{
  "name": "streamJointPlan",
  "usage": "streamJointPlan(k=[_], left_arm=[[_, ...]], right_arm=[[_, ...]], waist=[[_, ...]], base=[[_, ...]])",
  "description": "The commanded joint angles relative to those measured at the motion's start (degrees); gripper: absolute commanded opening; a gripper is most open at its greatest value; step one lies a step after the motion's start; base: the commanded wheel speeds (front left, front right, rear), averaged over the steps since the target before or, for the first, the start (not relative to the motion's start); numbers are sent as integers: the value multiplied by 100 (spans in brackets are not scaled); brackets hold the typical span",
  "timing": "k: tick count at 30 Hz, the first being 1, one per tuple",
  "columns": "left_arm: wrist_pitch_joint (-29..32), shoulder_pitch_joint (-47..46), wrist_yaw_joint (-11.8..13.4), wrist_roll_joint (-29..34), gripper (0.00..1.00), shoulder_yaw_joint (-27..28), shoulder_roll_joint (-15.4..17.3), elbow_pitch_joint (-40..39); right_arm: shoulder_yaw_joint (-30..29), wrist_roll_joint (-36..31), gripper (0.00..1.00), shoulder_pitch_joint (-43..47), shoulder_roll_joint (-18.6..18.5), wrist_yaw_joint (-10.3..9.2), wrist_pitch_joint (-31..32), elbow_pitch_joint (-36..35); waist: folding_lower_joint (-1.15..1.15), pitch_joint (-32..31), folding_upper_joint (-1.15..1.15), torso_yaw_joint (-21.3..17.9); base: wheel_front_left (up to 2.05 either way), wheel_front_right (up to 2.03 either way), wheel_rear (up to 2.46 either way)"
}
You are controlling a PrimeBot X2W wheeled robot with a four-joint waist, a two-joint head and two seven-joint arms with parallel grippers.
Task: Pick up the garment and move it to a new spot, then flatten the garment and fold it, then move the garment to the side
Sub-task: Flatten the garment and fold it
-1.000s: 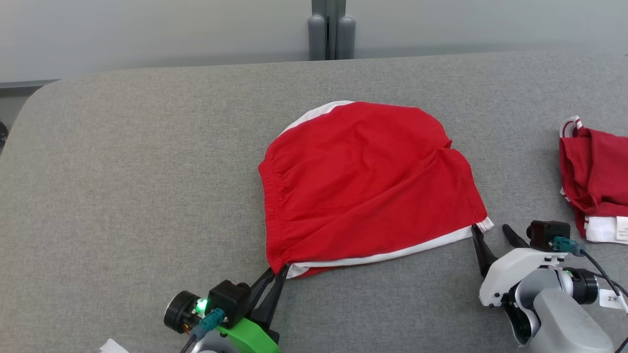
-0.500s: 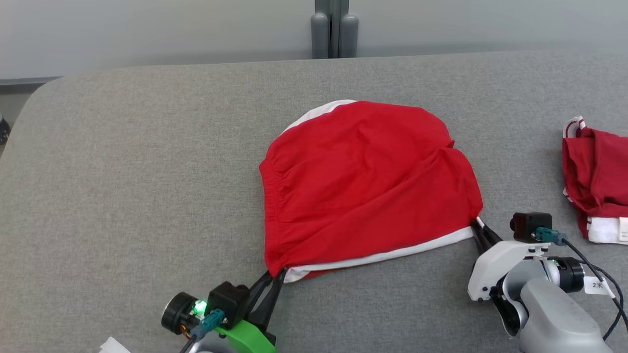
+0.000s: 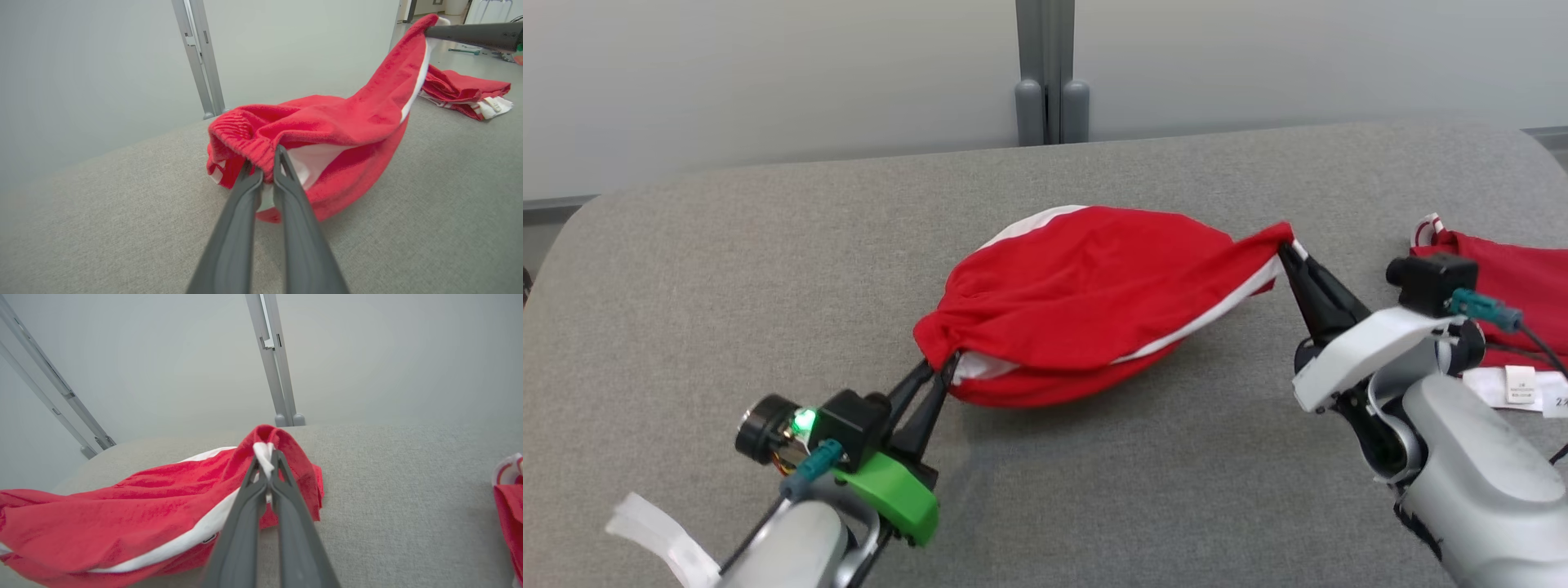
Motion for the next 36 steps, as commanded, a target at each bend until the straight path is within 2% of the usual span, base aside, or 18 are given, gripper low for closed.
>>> streamJointPlan(k=[1,7,12,19,24,27,31,36], left_arm=[[2,-238,-9,-74,0,-41,159,-71],[271,-1176,-9,-365,0,-44,600,-470],[672,-1877,-9,-661,0,-41,846,-941],[1279,-2270,29,-1269,0,263,948,-1652],[1714,-2463,80,-1470,0,344,1026,-1895],[1875,-2724,142,-1449,0,375,995,-1790],[2098,-3348,123,-1491,0,353,833,-1512],[2122,-4481,116,-1292,0,400,680,-584]], right_arm=[[26,61,0,-160,-152,0,52,-267],[-168,91,0,-634,-429,0,322,-1255],[-659,61,0,-848,-277,0,649,-1878],[-1564,-247,0,-521,336,0,1470,-2869],[-2040,-654,0,-520,812,0,2148,-3409],[-2216,-658,0,-845,1089,1,2363,-3451],[-2201,-814,0,-1552,1136,1,2468,-3206],[-2006,-987,0,-2850,999,1,2201,-2218]], waist=[[0,-141,0,-83],[0,-349,0,-161],[0,-469,0,-185],[0,-455,0,-229],[0,-155,0,-296],[0,226,0,-378],[0,983,0,-488],[0,1946,0,-646]], base=[[0,0,0],[0,0,0],[0,0,0],[0,0,0],[0,0,0],[0,0,0],[0,0,0],[0,0,0]])
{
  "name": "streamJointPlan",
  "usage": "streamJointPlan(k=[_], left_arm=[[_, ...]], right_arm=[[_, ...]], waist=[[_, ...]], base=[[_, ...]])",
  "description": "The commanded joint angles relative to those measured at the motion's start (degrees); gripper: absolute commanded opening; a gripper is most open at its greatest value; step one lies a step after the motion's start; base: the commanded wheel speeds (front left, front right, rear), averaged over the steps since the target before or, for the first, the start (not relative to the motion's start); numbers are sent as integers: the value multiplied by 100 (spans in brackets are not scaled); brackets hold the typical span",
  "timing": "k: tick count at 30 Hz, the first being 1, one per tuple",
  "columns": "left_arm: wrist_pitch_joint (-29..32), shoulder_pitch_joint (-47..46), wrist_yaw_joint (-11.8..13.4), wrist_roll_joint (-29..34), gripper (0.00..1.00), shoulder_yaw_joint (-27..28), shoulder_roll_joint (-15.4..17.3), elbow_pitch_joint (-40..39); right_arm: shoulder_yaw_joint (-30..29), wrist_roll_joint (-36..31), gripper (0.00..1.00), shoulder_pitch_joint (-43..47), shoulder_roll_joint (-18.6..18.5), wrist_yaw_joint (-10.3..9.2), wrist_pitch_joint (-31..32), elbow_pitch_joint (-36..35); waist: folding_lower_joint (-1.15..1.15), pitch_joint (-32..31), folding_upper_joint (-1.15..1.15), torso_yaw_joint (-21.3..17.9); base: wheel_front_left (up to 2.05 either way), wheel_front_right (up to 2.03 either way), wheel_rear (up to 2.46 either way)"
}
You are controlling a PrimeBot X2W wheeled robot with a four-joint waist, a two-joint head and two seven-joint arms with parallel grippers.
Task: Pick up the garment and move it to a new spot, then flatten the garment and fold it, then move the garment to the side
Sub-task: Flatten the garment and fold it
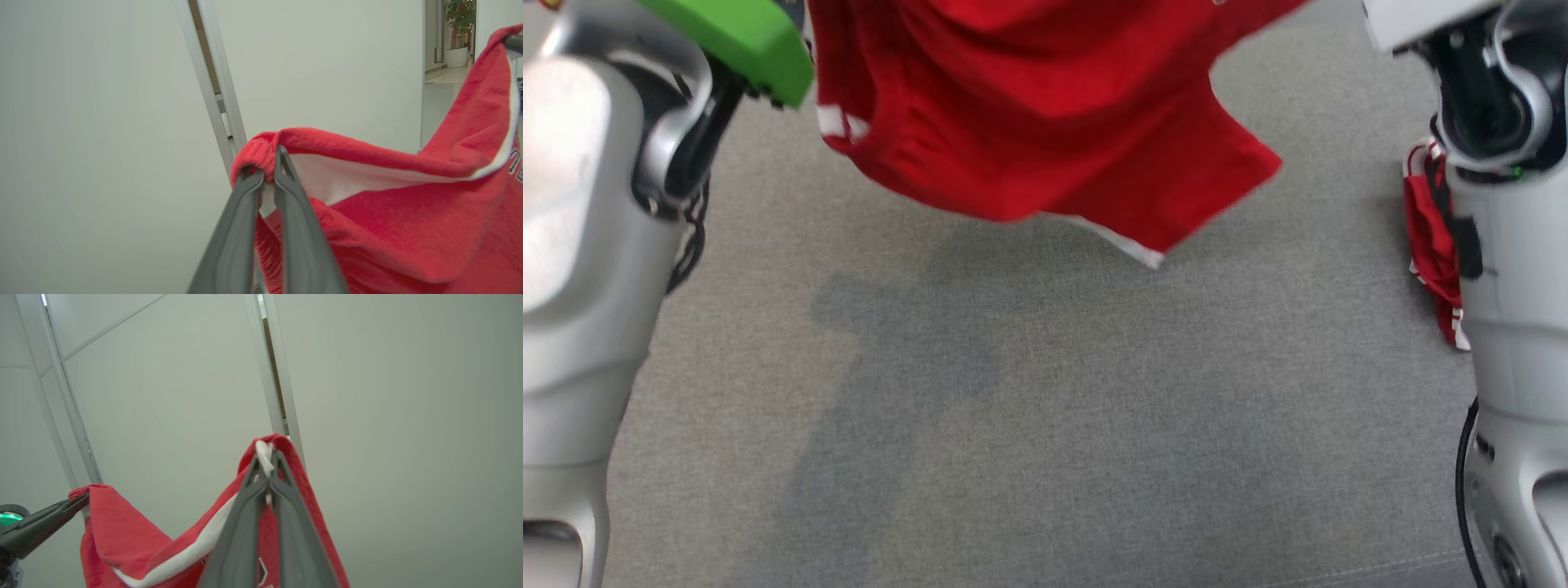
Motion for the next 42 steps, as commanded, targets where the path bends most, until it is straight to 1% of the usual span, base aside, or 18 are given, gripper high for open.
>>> streamJointPlan(k=[1,3,5,8,10,13,15,17,19,22,24,27,30,33,37,42], left_arm=[[-55,-326,11,89,0,28,-67,271],[-142,-849,29,165,0,55,-208,755],[-333,-1375,73,313,0,65,-270,1238],[-774,-2063,182,459,0,145,-492,1997],[-1078,-2447,252,536,0,174,-606,2437],[-1549,-2818,337,577,0,226,-765,3004],[-1832,-2938,317,506,0,281,-912,3346],[-2015,-2942,240,481,0,275,-1059,3595],[-2110,-2771,159,456,0,262,-1231,3809],[-2155,-2434,55,526,0,145,-1381,4012],[-2166,-2212,-1,578,0,84,-1428,3966],[-2156,-1588,-69,660,0,6,-1467,3887],[-2157,-1066,-99,740,0,-79,-1385,3754],[-2157,-436,-124,652,0,-49,-1362,3718],[-2155,192,-123,828,0,-454,-1268,3610],[-2155,842,-122,846,0,-1032,-1049,3407]], right_arm=[[40,-79,0,-369,-63,0,-161,297],[135,-196,0,-972,-148,0,-459,845],[238,-305,0,-1537,-203,0,-827,1413],[348,-440,0,-2298,-242,0,-1481,2266],[394,-468,0,-2653,-255,0,-1857,2746],[395,-417,0,-2996,-209,-1,-2329,3366],[395,-348,0,-3074,-144,-1,-2506,3712],[467,-272,0,-3001,-83,0,-2590,4000],[646,-206,0,-2811,-49,0,-2633,4247],[861,-72,0,-2514,-71,0,-2664,4499],[1004,18,0,-2299,-96,0,-2674,4610],[1248,155,0,-1851,-175,0,-2668,4669],[1479,328,0,-1473,-260,0,-2669,4646],[1839,531,0,-1027,-370,0,-2669,4689],[2373,800,0,-647,-615,0,-2618,4692],[3029,1115,0,-236,-929,-1,-2401,4610]], waist=[[0,1202,0,-274],[0,1553,0,-303],[0,1852,0,-335],[0,2196,0,-354],[0,2363,0,-350],[0,2513,0,-347],[0,2567,0,-327],[0,2596,0,-299],[0,2604,0,-256],[0,2528,0,-180],[0,2442,0,-134],[0,2258,0,-90],[0,2016,0,-73],[0,1705,0,-51],[0,1358,0,-27],[0,917,0,-2]], base=[[0,0,0],[0,0,0],[0,0,0],[0,0,0],[0,0,0],[0,0,0],[0,0,0],[0,0,0],[0,0,0],[0,0,0],[0,0,0],[0,0,0],[0,0,0],[0,0,0],[0,0,0],[0,0,0]])
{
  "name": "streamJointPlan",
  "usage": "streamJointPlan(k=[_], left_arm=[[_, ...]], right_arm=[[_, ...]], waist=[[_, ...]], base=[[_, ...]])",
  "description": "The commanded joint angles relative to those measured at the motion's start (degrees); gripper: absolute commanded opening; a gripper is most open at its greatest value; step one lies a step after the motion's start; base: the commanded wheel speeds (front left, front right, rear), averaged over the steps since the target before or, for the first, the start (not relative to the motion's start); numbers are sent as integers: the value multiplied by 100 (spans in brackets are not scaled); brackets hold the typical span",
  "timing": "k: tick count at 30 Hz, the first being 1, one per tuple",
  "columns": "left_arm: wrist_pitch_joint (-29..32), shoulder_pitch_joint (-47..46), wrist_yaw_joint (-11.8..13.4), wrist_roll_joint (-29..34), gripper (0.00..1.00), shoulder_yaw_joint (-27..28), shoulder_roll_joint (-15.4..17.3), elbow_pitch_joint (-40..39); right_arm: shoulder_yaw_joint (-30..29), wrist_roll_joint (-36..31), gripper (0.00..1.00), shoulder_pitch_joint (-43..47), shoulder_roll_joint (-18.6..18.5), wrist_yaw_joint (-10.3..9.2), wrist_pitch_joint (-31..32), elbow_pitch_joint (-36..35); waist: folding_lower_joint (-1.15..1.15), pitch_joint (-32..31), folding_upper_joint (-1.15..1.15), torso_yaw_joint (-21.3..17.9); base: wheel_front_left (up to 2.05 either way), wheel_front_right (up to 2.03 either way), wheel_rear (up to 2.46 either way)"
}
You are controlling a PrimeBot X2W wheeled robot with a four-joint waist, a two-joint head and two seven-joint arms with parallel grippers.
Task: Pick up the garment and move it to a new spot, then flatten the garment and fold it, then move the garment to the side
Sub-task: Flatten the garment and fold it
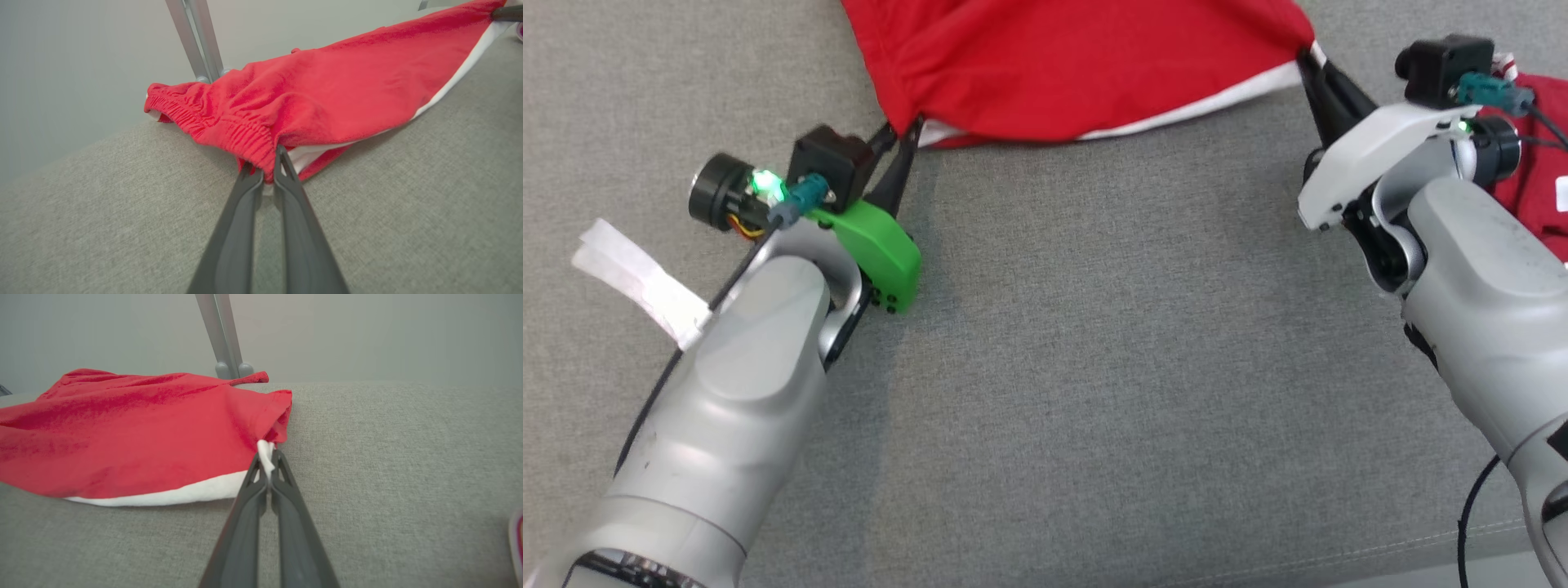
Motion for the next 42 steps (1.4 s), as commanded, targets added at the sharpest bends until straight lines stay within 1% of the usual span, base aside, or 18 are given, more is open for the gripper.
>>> streamJointPlan(k=[1,5,11,18,24,31,35,38,42], left_arm=[[-16,240,-9,5,0,-147,84,-77],[-17,676,-10,-92,0,-483,261,-299],[-16,1290,-10,-258,0,-842,471,-669],[-17,2022,-10,-493,0,-1256,799,-1115],[-2,2541,-5,-828,0,-1795,1090,-1539],[81,3038,28,-1049,0,-1999,1437,-2265],[241,3359,67,-1100,0,-2114,1648,-2750],[403,3582,94,-1145,0,-2205,1840,-3158],[585,3651,189,-1161,0,-2219,2037,-3612]], right_arm=[[175,118,0,190,-103,-2,129,-33],[644,589,0,553,-318,-2,602,-204],[1284,1274,0,1037,-896,-2,1357,-655],[1747,2106,0,1616,-1529,-2,2040,-1358],[2063,2566,0,2102,-2106,-2,2460,-2012],[2137,3020,0,2685,-2634,-2,2672,-2687],[2174,3286,0,3062,-2986,-2,2986,-3127],[2170,3541,0,3315,-3313,-2,3379,-3487],[1961,3613,0,3244,-3662,-3,3591,-3935]], waist=[[0,-493,0,53],[0,-870,0,72],[0,-1396,0,115],[0,-1939,0,179],[0,-2334,0,283],[0,-2567,0,428],[0,-2631,0,508],[0,-2645,0,552],[0,-2539,0,621]], base=[[0,0,0],[0,0,0],[0,0,0],[0,0,0],[0,0,0],[0,0,0],[0,0,0],[0,0,0],[0,0,0]])
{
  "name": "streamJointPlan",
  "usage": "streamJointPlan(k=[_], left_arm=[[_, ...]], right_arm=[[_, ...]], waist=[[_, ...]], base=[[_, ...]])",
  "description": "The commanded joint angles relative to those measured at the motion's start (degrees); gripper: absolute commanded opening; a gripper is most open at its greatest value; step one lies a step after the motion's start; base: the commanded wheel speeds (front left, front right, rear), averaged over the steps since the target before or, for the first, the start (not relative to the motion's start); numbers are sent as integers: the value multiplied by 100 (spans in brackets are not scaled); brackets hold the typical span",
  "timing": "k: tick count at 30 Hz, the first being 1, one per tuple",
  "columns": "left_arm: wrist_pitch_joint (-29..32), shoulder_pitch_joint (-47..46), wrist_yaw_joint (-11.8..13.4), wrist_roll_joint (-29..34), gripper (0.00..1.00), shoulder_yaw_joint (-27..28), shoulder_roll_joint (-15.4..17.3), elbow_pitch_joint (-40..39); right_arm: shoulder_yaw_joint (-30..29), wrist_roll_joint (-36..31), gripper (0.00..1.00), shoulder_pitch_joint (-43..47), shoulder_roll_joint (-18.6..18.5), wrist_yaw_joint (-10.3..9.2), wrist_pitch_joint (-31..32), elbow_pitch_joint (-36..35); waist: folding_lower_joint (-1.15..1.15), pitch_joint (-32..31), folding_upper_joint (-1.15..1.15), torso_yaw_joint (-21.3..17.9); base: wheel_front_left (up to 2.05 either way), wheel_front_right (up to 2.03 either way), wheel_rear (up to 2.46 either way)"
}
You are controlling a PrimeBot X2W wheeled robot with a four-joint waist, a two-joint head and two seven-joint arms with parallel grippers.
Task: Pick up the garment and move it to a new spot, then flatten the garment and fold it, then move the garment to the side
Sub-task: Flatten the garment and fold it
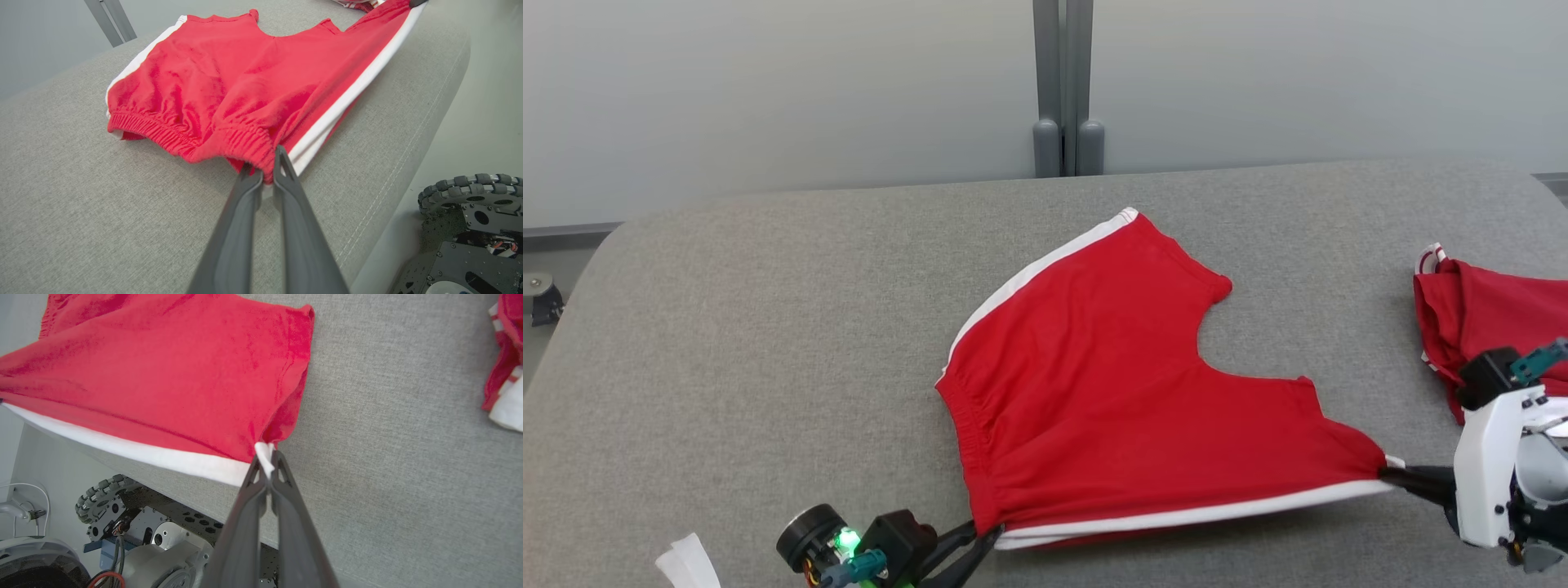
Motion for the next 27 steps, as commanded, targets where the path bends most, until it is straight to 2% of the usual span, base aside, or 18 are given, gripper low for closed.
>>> streamJointPlan(k=[1,8,17,27], left_arm=[[41,-27,69,-9,0,43,87,-73],[23,-693,286,120,0,339,-103,-333],[-208,-1475,397,289,0,575,-545,-67],[-495,-1843,305,328,0,652,-1152,502]], right_arm=[[-101,-17,0,-104,-62,-4,28,-67],[-679,-143,0,-829,-48,-3,377,-86],[-1161,-545,0,-2170,332,-2,1236,381],[-1430,-1209,0,-3410,888,-2,1940,1253]], waist=[[1,100,0,60],[1,711,0,373],[1,1559,0,855],[1,2133,0,1412]], base=[[0,0,0],[0,0,0],[0,0,0],[0,0,0]])
